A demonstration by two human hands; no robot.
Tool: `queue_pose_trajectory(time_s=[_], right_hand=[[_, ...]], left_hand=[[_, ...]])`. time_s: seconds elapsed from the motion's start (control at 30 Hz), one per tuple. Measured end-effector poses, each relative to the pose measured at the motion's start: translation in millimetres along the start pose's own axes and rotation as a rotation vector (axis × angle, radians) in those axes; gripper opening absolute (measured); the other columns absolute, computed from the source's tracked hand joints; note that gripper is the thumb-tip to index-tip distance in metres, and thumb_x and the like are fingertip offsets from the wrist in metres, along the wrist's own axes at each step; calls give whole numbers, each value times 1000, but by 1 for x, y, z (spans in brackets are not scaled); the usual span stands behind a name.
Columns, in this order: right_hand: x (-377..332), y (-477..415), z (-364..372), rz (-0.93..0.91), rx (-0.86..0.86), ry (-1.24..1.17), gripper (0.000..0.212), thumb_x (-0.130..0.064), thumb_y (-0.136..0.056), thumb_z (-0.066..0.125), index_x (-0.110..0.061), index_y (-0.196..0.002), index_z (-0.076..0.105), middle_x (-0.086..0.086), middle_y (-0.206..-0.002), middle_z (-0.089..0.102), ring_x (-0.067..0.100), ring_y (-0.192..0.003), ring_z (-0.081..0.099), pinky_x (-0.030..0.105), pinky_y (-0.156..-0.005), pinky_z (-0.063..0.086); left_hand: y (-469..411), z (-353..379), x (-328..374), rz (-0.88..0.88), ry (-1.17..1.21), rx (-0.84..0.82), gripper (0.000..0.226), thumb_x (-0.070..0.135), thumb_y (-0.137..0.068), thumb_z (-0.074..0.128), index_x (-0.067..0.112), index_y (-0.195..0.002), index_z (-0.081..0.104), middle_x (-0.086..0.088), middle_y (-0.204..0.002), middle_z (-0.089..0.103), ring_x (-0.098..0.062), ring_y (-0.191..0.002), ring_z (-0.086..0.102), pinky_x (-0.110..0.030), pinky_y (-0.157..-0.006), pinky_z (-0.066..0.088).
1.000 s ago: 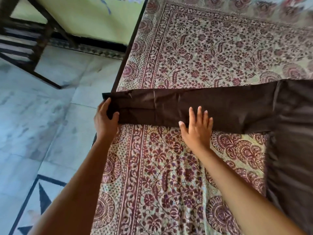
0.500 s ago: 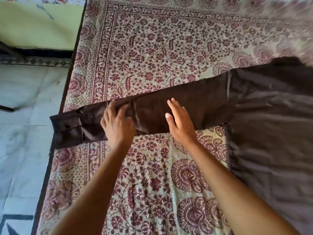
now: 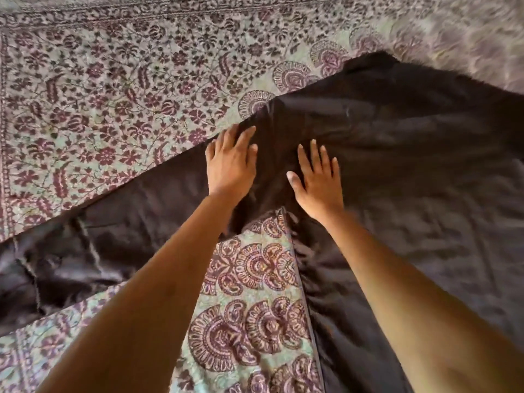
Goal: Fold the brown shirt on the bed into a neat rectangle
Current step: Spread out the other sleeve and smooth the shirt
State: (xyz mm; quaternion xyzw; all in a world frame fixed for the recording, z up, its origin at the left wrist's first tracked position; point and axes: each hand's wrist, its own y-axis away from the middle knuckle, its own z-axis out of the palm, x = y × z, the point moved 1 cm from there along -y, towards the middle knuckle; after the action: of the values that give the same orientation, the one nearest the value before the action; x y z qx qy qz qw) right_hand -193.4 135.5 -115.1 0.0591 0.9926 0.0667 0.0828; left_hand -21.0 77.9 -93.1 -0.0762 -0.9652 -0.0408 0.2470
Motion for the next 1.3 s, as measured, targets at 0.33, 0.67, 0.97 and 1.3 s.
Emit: queue_pose_trajectory(time_s=[0.33,0.67,0.97,1.3], right_hand=[[1,0,13,1,157,-1,59,-49,-93,25,-22,-146,28,9,-154,21,27,-142,20,46,-114,13],[8,10,11,23,156,8,61,-44,-91,26,-16,-144,31,12,-152,25,27,-140,25,43,-112,10],[8,8,11,57,100,51,61,-40,-91,19,-16,-147,23,12,-154,19,28,-142,20,45,-114,11],[-21,13,-3,-39,48,-63,67,-43,-91,7,-8,-148,10,10,-157,4,22,-145,3,38,-116,-2]], left_hand=[[-98,13,24,-123,-145,8,36,47,-92,46,18,-109,59,-15,-106,64,-32,-107,55,-42,-104,25],[-70,14,29,1,-286,162,38,43,-95,38,17,-119,51,-10,-122,55,-29,-117,45,-46,-100,27],[18,19,-28,44,-305,-74,62,45,-93,14,19,-149,15,0,-157,14,-17,-144,14,-40,-116,4],[41,-18,-66,-302,-288,25,57,39,-100,18,16,-150,3,-1,-158,1,-15,-145,-2,-42,-117,-9]])
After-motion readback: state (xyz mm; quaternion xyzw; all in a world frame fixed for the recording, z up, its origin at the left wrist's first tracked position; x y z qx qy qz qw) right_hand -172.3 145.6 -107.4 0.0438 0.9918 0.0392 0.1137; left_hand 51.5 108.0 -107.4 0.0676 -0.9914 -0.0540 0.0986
